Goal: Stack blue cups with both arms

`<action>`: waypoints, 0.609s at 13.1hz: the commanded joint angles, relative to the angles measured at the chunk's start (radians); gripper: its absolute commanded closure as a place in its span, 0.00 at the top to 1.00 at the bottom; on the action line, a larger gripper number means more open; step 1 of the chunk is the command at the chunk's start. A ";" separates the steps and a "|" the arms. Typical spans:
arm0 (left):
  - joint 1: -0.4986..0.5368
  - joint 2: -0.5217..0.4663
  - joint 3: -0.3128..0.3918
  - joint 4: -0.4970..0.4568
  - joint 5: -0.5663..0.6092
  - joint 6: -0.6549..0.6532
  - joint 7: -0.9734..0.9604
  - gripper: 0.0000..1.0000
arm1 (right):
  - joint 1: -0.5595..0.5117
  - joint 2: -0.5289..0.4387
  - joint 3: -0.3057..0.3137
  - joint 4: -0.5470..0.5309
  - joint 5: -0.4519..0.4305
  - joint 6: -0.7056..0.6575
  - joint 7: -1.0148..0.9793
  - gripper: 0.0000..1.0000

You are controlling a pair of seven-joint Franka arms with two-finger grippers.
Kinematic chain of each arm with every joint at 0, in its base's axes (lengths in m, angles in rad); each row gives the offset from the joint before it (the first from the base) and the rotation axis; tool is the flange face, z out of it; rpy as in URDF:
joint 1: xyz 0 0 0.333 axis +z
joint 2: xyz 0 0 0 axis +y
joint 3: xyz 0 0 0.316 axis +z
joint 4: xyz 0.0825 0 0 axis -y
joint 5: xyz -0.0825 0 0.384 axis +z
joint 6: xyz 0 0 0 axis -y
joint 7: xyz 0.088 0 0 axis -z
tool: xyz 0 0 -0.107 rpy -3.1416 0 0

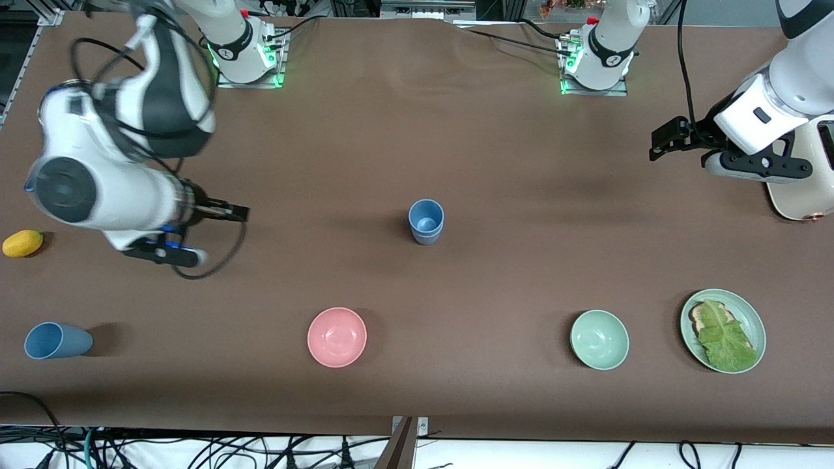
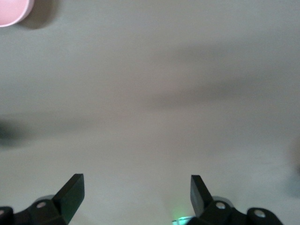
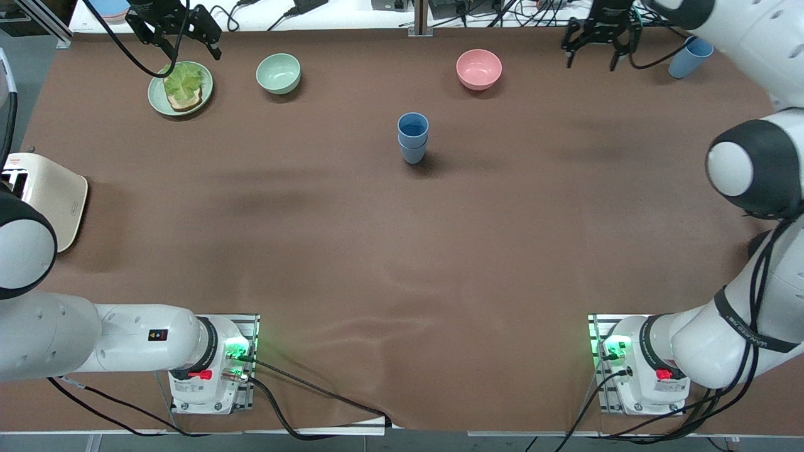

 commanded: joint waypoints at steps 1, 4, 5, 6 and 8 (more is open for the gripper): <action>-0.008 0.013 0.001 0.032 -0.006 -0.024 0.008 1.00 | -0.137 -0.170 0.091 -0.186 -0.054 0.070 -0.124 1.00; -0.008 0.013 0.001 0.032 -0.006 -0.024 0.009 1.00 | -0.210 -0.296 0.105 -0.268 -0.070 0.109 -0.244 1.00; -0.008 0.013 0.001 0.032 -0.006 -0.024 0.009 1.00 | -0.228 -0.333 0.107 -0.277 -0.071 0.112 -0.240 1.00; -0.008 0.013 0.001 0.032 -0.006 -0.024 0.008 1.00 | -0.230 -0.357 0.107 -0.282 -0.088 0.112 -0.244 1.00; -0.010 0.013 0.001 0.032 -0.006 -0.024 0.008 1.00 | -0.268 -0.414 0.152 -0.283 -0.149 0.073 -0.241 1.00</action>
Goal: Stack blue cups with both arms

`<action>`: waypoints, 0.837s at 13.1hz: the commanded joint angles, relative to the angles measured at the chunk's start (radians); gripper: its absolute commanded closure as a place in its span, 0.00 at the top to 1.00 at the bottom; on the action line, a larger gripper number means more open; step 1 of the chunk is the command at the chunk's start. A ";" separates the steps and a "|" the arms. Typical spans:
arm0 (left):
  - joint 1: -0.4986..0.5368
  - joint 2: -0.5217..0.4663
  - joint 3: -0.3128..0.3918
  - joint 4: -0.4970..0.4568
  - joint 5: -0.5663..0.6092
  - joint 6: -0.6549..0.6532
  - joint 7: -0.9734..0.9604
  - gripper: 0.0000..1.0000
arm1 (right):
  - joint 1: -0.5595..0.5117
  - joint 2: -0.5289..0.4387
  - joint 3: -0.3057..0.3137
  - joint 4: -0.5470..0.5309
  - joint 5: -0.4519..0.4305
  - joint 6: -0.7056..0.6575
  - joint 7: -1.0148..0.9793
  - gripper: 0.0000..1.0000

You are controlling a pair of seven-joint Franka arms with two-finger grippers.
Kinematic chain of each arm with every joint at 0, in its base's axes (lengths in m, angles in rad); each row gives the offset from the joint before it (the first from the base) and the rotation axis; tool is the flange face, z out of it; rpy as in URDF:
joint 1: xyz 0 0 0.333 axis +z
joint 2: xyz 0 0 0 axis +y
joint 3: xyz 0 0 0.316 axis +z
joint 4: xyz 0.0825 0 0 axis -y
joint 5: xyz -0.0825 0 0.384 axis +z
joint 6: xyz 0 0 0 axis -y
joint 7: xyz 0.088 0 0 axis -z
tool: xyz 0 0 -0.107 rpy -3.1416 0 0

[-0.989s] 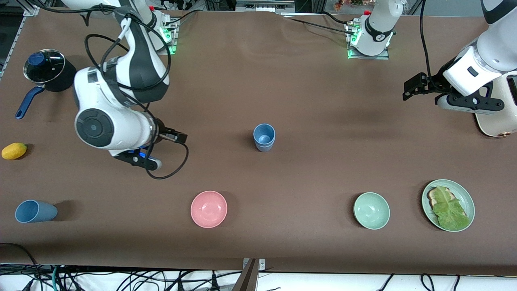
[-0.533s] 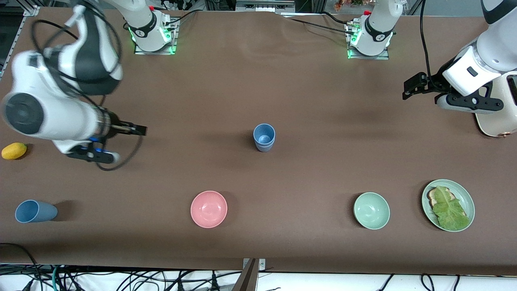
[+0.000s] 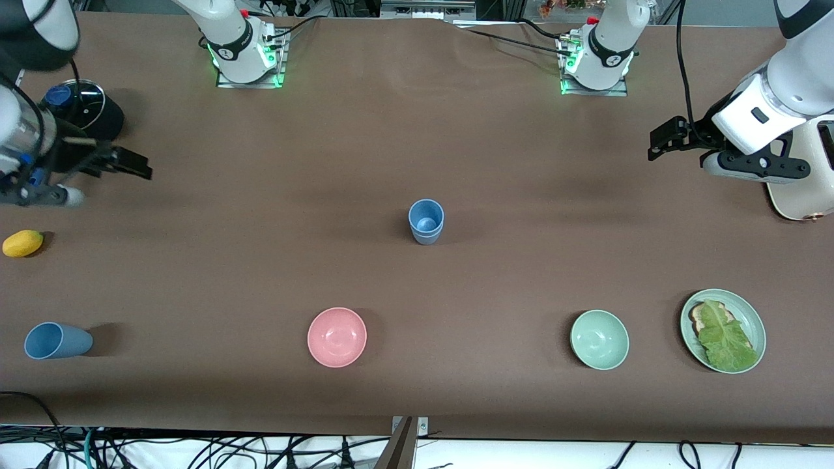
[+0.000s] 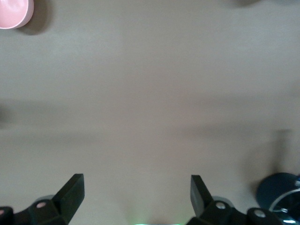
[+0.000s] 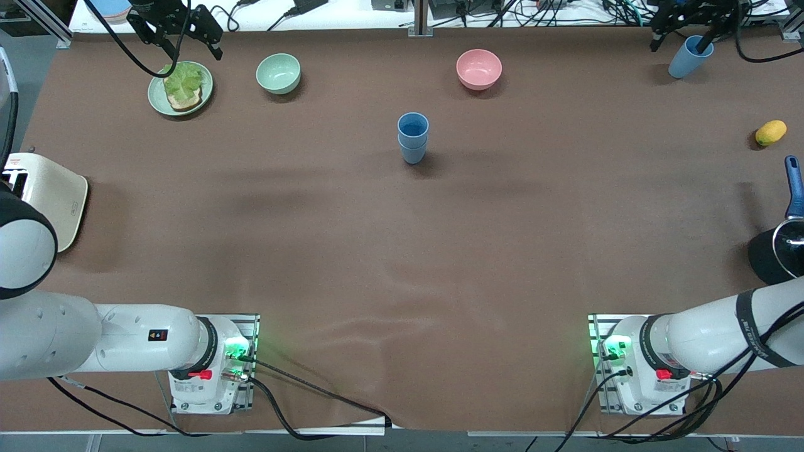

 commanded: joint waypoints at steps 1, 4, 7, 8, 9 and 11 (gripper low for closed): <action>-0.007 0.012 0.003 0.030 -0.006 -0.022 0.008 1.00 | -0.069 -0.110 0.079 -0.055 -0.039 -0.018 -0.009 1.00; -0.007 0.012 0.003 0.030 -0.006 -0.021 0.008 1.00 | -0.078 -0.125 0.102 -0.064 -0.040 -0.027 -0.005 1.00; -0.007 0.012 0.003 0.030 -0.006 -0.021 0.008 1.00 | -0.075 -0.113 0.110 -0.055 -0.036 -0.026 0.021 1.00; -0.007 0.012 0.003 0.030 -0.006 -0.021 0.008 1.00 | -0.068 -0.110 0.110 -0.054 -0.037 -0.024 0.037 1.00; -0.007 0.013 0.003 0.030 -0.006 -0.021 0.008 1.00 | -0.066 -0.098 0.111 -0.051 -0.040 -0.019 0.048 1.00; -0.007 0.013 0.003 0.030 -0.006 -0.021 0.009 1.00 | -0.066 -0.087 0.111 -0.043 -0.036 -0.013 0.055 1.00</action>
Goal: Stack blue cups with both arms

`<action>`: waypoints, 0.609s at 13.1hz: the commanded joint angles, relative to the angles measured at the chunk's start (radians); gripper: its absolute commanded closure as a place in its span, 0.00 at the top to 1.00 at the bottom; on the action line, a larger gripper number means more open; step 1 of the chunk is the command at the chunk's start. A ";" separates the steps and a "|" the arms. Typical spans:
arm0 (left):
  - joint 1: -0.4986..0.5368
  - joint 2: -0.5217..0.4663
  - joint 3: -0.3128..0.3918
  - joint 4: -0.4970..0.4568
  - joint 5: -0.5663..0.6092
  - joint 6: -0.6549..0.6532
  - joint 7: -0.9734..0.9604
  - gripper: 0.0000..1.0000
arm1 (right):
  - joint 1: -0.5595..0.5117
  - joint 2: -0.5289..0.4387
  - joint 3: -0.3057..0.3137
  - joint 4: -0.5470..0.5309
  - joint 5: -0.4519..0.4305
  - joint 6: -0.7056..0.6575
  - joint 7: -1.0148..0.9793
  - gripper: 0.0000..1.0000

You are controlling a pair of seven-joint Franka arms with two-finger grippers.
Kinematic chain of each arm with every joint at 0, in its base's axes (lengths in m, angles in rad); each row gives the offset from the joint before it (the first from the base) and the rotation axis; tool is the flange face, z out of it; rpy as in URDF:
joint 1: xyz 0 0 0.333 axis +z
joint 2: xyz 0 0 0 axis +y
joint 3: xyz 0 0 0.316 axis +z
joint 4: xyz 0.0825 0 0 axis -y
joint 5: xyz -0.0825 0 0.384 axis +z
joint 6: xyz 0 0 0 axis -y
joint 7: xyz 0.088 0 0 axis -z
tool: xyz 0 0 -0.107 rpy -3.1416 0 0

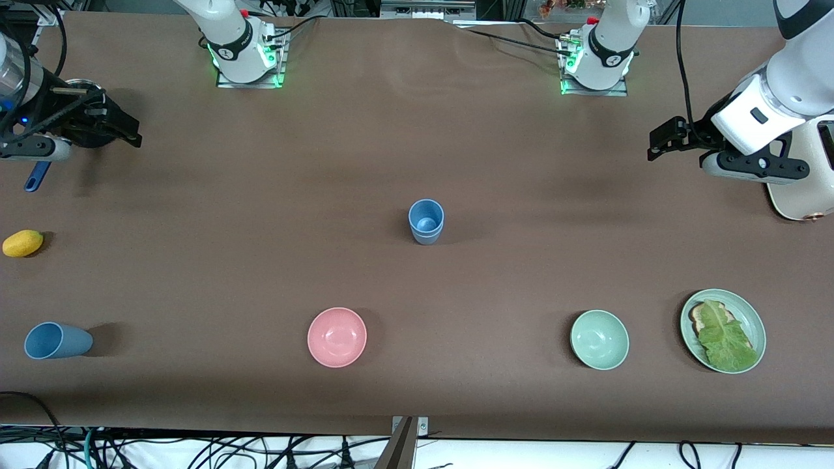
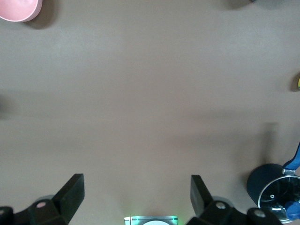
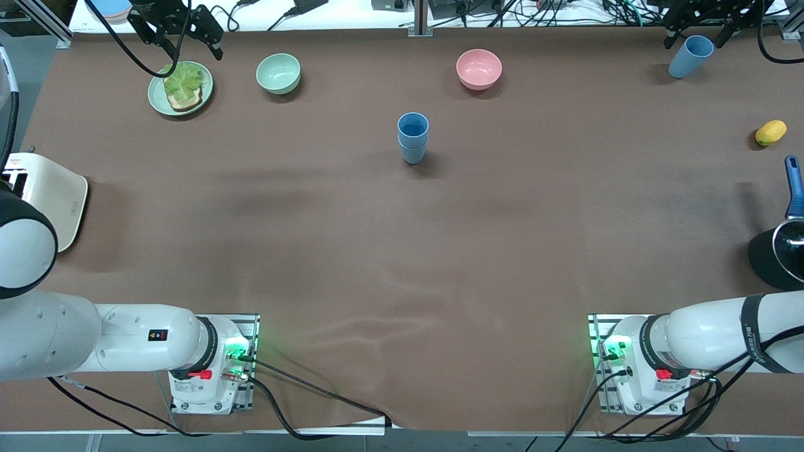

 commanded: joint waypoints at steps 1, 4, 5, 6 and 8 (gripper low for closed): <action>-0.006 0.012 0.003 0.029 -0.006 -0.021 0.009 1.00 | -0.008 0.008 0.014 0.002 -0.012 0.013 0.022 1.00; -0.006 0.012 0.003 0.029 -0.006 -0.021 0.008 1.00 | -0.008 0.022 0.014 0.021 -0.009 0.008 0.022 1.00; -0.006 0.012 0.003 0.029 -0.006 -0.021 0.008 1.00 | -0.008 0.022 0.014 0.022 -0.009 0.007 0.022 1.00; -0.006 0.012 0.004 0.029 -0.006 -0.021 0.008 1.00 | -0.008 0.022 0.014 0.022 -0.009 0.007 0.022 1.00; -0.006 0.012 0.004 0.029 -0.006 -0.021 0.008 1.00 | -0.008 0.022 0.014 0.022 -0.009 0.004 0.023 1.00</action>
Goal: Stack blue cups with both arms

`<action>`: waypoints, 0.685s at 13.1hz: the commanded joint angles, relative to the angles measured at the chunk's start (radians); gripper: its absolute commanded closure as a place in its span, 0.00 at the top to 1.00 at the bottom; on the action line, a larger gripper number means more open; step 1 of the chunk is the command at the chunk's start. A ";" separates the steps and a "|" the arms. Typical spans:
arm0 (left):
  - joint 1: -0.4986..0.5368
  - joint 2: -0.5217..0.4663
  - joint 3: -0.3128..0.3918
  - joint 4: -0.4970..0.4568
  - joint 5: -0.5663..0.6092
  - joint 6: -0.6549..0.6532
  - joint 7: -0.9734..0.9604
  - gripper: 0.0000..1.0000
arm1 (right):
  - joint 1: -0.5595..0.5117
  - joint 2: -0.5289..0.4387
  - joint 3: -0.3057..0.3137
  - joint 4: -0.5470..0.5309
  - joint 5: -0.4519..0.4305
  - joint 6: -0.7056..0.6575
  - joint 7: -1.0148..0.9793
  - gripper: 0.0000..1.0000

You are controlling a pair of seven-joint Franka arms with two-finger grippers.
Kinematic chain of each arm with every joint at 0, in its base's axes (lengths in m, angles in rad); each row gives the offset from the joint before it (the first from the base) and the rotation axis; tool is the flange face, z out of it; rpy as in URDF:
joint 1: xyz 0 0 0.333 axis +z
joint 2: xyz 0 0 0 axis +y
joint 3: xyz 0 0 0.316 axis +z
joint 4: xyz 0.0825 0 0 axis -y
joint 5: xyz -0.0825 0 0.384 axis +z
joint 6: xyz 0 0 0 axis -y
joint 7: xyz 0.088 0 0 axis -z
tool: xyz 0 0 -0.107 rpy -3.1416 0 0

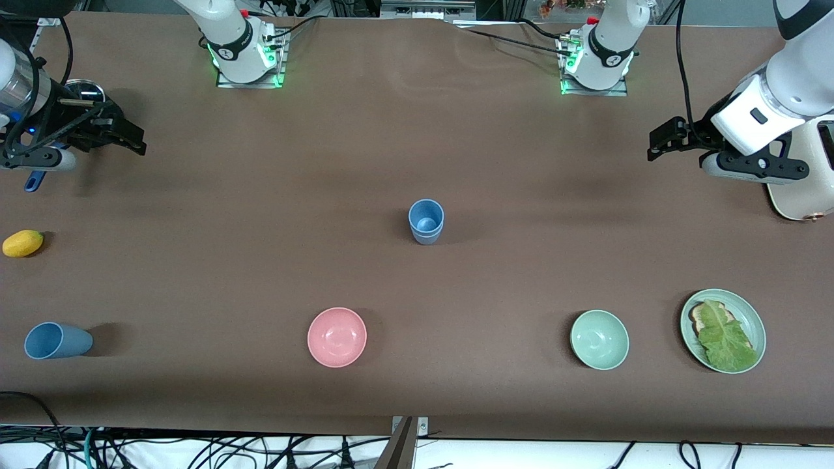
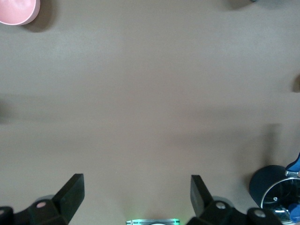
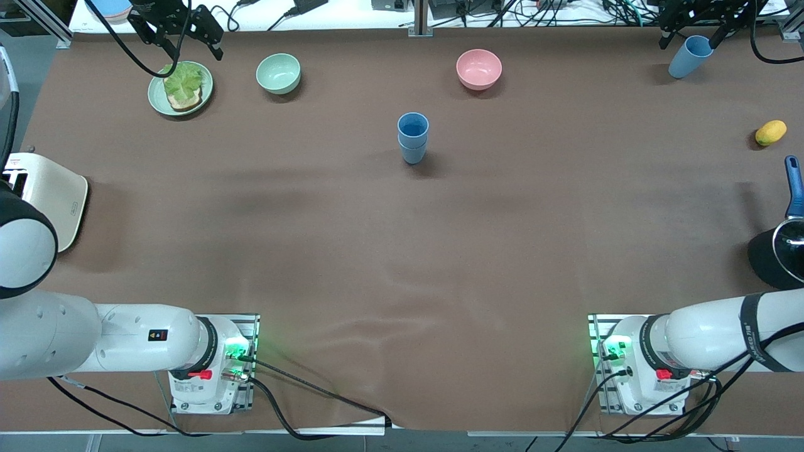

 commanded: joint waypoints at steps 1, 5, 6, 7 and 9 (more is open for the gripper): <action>-0.003 0.011 0.003 0.029 -0.006 -0.021 0.009 1.00 | -0.006 0.005 0.013 0.019 -0.009 -0.009 0.014 1.00; 0.001 0.011 0.004 0.029 -0.006 -0.021 0.008 1.00 | -0.006 0.005 0.013 0.019 -0.007 -0.014 0.012 1.00; 0.001 0.011 0.004 0.029 -0.006 -0.021 0.009 1.00 | -0.006 0.005 0.013 0.019 -0.009 -0.014 0.012 1.00; 0.001 0.011 0.004 0.029 -0.006 -0.021 0.008 1.00 | -0.006 0.005 0.014 0.019 -0.009 -0.014 0.014 1.00; 0.001 0.011 0.004 0.029 -0.006 -0.021 0.009 1.00 | -0.003 0.005 0.014 0.019 -0.007 -0.014 0.014 1.00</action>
